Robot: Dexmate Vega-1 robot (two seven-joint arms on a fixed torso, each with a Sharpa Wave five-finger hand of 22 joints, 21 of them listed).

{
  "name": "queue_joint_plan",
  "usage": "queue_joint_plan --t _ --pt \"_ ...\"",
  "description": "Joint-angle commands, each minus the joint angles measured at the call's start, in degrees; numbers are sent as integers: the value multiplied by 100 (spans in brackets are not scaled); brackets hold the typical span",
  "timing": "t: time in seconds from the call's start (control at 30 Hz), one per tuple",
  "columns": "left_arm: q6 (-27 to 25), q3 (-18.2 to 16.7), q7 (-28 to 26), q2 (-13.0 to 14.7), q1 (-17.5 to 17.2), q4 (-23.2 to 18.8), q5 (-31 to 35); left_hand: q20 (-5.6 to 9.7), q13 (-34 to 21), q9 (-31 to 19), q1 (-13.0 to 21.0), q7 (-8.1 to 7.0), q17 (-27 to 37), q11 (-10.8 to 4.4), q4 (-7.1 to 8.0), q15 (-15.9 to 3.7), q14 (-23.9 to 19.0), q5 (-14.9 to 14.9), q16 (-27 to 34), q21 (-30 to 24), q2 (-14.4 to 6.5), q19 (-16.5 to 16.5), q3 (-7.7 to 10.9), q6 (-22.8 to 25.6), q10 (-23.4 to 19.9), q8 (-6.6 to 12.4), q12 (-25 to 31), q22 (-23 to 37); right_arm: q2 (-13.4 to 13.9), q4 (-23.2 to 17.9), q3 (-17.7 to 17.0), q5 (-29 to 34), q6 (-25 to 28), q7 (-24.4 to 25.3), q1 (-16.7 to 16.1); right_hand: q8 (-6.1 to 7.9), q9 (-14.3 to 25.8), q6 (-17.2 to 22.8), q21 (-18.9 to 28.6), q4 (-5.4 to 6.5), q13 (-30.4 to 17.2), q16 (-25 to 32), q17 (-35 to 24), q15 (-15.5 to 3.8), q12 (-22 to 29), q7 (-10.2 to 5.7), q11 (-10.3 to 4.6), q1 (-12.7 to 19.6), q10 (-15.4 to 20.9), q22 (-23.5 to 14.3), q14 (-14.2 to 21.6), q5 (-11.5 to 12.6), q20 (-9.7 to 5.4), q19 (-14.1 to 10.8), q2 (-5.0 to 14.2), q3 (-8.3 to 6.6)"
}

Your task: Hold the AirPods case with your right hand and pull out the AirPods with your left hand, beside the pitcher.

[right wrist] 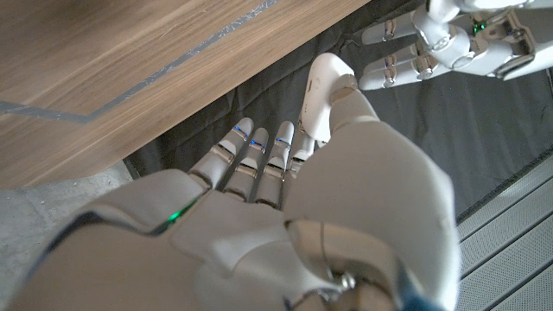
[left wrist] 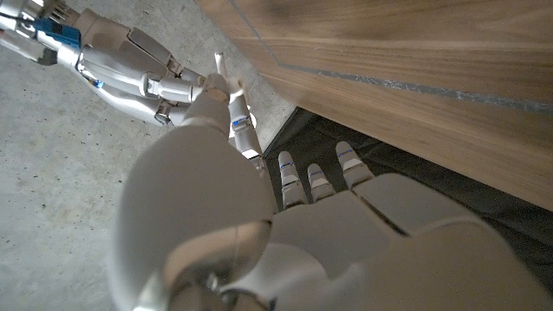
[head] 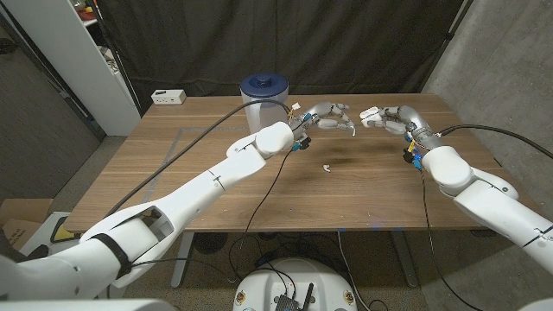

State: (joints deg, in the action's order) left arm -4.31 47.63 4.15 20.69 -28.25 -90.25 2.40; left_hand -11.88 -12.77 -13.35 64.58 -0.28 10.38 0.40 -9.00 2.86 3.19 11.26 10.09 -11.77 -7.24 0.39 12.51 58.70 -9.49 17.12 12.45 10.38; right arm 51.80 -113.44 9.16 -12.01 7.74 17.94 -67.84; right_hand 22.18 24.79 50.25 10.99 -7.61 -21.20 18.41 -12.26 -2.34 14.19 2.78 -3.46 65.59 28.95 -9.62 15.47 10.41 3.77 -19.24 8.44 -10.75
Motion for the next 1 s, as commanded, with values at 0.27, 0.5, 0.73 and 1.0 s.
queue_joint_plan --t 0.27,0.5,0.73,1.0 --pt "-1244 755 1064 -527 1177 924 -46 -32 51 -1575 -24 22 -1 99 35 193 -34 64 77 22 -70 -87 81 43 -118 704 27 14 -43 262 -193 -91 -230 49 17 -3 927 339 -12 -8 13 -10 -7 -468 -14 -296 25 -18 13 -11 -31 30 19 23 53 -49" --pt "-1558 1164 1658 -757 1727 1361 20 -34 78 -1566 -53 17 -4 83 46 155 -73 62 87 21 -65 -93 83 95 -174 700 42 16 -21 301 -265 -155 -214 24 -2 -5 930 352 -11 -10 23 -15 -5 -472 -20 -307 16 -17 16 -11 -35 31 14 26 54 -52" --pt "-1916 1460 2051 -901 2074 1629 70 -36 99 -1519 -71 20 -8 52 47 187 -49 63 72 24 -61 -107 87 127 -181 669 36 16 -16 391 -251 -213 -240 -51 52 -8 937 351 -11 -8 30 -19 -5 -471 -26 -302 36 -21 15 -11 -38 31 18 30 56 -53" --pt "-2365 1868 2375 -1020 2407 1681 297 -36 113 -1485 -81 6 -11 19 48 189 -45 61 69 25 -64 -115 93 127 -202 635 38 16 6 469 -212 -273 -270 -137 108 -16 944 341 -10 -8 38 -23 -4 -464 -31 -295 36 -22 15 -11 -39 31 21 33 55 -54"
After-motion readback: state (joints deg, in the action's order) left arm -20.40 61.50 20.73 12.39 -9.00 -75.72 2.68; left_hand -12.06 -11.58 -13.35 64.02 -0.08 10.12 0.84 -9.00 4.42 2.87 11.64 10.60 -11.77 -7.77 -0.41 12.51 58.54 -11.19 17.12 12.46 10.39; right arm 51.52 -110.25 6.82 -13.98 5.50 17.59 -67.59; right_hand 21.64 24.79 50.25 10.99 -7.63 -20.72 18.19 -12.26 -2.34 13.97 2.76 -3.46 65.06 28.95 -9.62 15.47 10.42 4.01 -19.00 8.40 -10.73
